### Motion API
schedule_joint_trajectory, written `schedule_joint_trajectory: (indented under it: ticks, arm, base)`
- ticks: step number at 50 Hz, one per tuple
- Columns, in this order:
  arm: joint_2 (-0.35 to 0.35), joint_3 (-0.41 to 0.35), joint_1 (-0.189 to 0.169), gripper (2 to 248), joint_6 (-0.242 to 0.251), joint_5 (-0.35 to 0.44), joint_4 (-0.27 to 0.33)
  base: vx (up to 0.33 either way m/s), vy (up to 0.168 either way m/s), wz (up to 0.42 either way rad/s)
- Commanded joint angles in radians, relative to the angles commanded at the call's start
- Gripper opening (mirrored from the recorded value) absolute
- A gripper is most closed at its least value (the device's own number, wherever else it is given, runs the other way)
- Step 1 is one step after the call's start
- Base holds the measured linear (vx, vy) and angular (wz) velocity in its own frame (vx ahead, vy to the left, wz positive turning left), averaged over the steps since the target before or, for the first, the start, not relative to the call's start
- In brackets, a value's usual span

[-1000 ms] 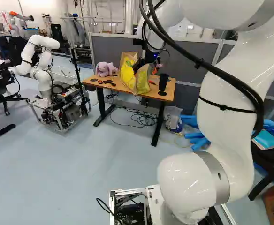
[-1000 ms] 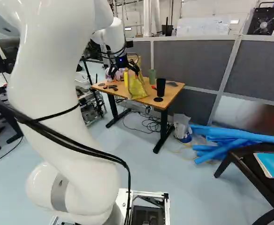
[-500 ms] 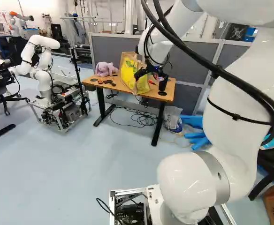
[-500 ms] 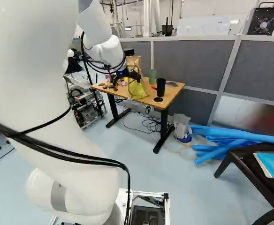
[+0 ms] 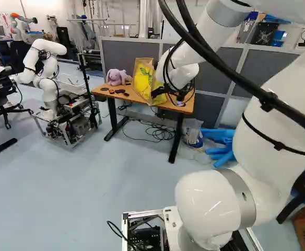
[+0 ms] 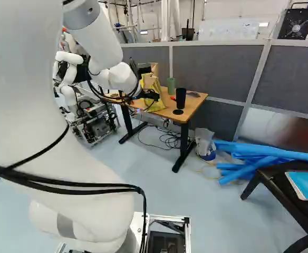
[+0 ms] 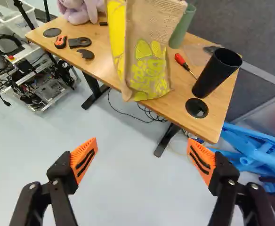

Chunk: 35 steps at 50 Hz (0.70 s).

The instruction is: Pick up the bag on the ground and place it on the table

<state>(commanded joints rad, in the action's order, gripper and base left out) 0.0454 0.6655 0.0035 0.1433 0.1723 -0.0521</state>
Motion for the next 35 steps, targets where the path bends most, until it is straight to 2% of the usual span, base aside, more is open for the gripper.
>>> schedule_joint_trajectory:
  ticks: [17, 35]
  arm:
    - [0.066, -0.164, -0.001, 247, -0.041, 0.199, 0.015]
    - [0.124, -0.306, -0.002, 247, -0.076, 0.371, 0.028]
  base:
    - [0.000, 0.000, 0.000]
    - [0.000, 0.000, 0.000]
